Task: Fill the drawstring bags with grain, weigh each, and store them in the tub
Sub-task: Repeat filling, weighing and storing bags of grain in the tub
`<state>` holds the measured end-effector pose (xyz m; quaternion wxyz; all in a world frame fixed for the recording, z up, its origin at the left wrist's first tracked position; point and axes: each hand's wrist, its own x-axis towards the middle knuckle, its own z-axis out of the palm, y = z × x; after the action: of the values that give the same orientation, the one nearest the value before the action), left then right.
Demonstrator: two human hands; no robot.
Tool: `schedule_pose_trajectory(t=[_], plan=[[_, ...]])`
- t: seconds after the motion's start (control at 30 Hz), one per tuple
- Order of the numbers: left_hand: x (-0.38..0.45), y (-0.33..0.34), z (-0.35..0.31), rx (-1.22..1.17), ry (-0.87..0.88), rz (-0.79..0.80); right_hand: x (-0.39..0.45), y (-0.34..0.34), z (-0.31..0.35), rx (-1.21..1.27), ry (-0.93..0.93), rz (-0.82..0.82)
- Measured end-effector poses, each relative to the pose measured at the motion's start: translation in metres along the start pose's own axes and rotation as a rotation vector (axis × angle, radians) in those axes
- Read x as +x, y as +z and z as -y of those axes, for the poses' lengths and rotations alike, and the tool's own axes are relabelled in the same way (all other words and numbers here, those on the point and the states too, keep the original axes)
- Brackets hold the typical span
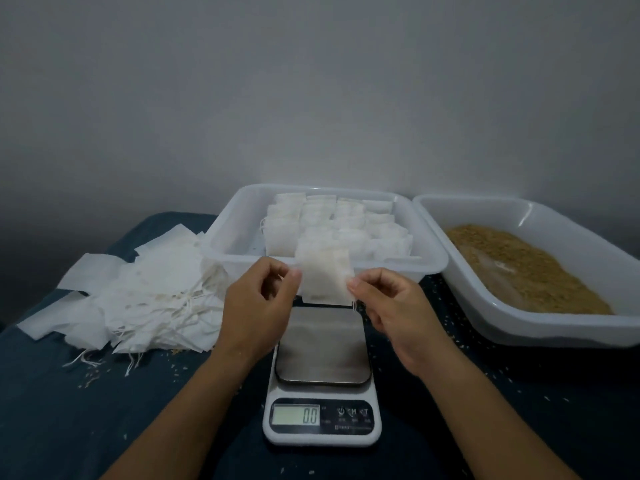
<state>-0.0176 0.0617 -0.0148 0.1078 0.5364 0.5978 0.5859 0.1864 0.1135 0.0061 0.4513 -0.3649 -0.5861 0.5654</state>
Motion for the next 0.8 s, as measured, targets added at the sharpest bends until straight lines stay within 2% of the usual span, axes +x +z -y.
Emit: schedule_pose_trajectory(t=[0.13,0.23,0.57,0.8], plan=[[-0.013,0.008,-0.024,-0.104,0.094,0.205,-0.005,0.007,0.000,-0.071,-0.060,0.062],[-0.018,0.011,-0.025,-0.144,0.093,0.268,-0.007,0.008,0.000,-0.131,-0.093,0.078],[-0.018,0.012,-0.023,-0.293,-0.030,0.270,-0.010,0.011,-0.004,-0.291,-0.160,0.133],[-0.017,0.013,-0.018,-0.218,-0.010,0.245,-0.010,0.015,-0.007,-0.295,-0.110,0.105]])
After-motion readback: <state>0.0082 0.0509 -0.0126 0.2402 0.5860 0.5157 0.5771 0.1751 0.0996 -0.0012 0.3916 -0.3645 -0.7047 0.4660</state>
